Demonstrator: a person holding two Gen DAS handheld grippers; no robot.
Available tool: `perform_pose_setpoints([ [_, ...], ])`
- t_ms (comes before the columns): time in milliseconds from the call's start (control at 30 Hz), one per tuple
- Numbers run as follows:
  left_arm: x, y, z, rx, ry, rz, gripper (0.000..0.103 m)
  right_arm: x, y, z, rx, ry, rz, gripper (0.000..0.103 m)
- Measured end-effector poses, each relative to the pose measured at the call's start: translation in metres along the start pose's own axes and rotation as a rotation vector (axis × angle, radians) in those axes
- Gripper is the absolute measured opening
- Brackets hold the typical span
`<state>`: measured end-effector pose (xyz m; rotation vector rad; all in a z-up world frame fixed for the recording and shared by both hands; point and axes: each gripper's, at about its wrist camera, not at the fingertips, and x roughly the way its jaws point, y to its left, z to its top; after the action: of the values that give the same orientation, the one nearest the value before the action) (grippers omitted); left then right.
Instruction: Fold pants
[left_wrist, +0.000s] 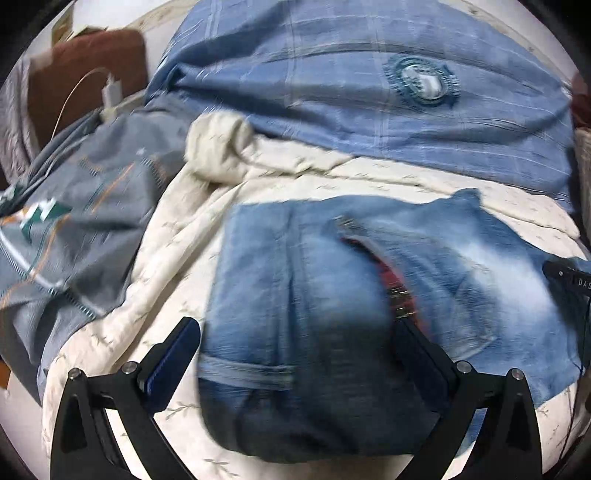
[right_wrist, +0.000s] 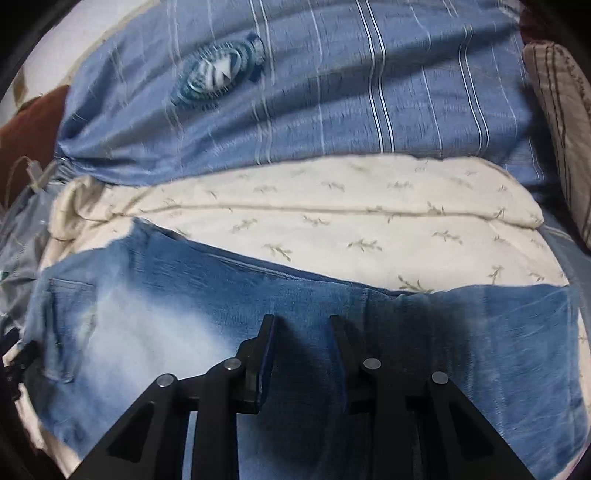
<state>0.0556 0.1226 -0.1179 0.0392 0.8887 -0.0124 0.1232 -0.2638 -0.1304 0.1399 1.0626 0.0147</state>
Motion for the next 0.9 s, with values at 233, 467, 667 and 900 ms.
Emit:
perform_pose_setpoints([
  [233, 0.015, 0.015, -0.005, -0.043, 0.084, -0.060, 0.103, 0.001, -0.006, -0.001, 0.050, -0.025, 0.025, 0.031],
  [467, -0.021, 0.008, 0.000, -0.011, -0.094, -0.004, 0.103, -0.043, -0.047, -0.007, 0.135, -0.105, 0.105, 0.031],
  [667, -0.047, -0.035, 0.002, 0.105, -0.223, -0.093, 0.103, -0.099, -0.143, -0.040, 0.376, -0.185, 0.133, 0.064],
  [900, -0.051, -0.098, -0.005, 0.265, -0.226, -0.191, 0.103, -0.142, -0.228, -0.111, 0.668, -0.199, 0.232, 0.064],
])
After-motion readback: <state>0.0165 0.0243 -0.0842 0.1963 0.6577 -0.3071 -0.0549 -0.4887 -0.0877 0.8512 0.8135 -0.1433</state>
